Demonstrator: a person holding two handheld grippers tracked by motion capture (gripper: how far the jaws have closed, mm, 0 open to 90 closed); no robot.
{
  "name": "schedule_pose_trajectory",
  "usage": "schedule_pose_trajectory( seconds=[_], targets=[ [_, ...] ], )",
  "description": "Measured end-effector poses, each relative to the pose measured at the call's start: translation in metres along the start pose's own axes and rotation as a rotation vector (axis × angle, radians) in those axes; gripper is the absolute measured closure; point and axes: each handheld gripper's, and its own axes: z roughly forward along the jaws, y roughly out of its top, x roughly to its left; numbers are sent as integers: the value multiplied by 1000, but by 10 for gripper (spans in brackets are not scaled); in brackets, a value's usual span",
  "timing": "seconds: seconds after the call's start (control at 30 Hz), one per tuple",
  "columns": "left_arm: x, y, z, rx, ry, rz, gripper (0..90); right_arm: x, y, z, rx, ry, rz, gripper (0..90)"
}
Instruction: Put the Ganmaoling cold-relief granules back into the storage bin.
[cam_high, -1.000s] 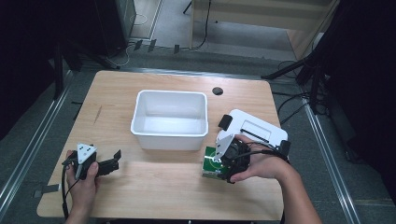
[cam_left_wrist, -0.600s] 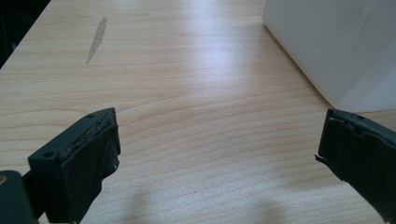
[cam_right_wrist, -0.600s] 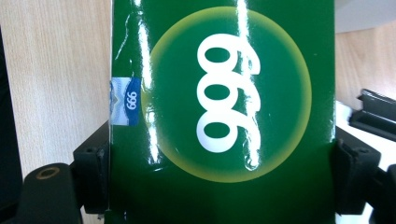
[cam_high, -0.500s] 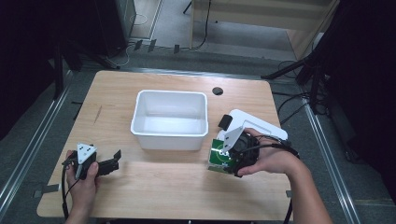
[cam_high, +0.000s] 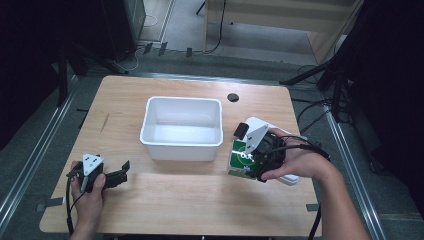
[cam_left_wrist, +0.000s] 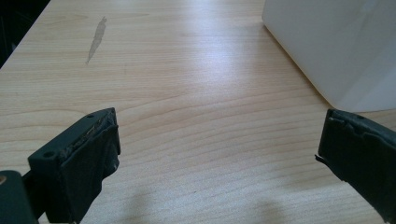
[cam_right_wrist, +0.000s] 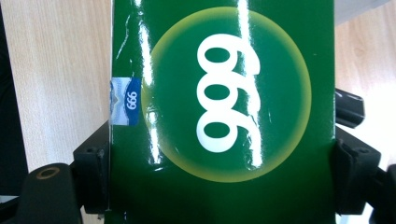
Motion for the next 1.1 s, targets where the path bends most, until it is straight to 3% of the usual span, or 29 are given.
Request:
schedule_pose_trajectory(
  seconds=[1.1],
  targets=[
    [0,0,0,6,-4,-2,0,-44,33,-47,18,-21,-12,165]
  ],
)
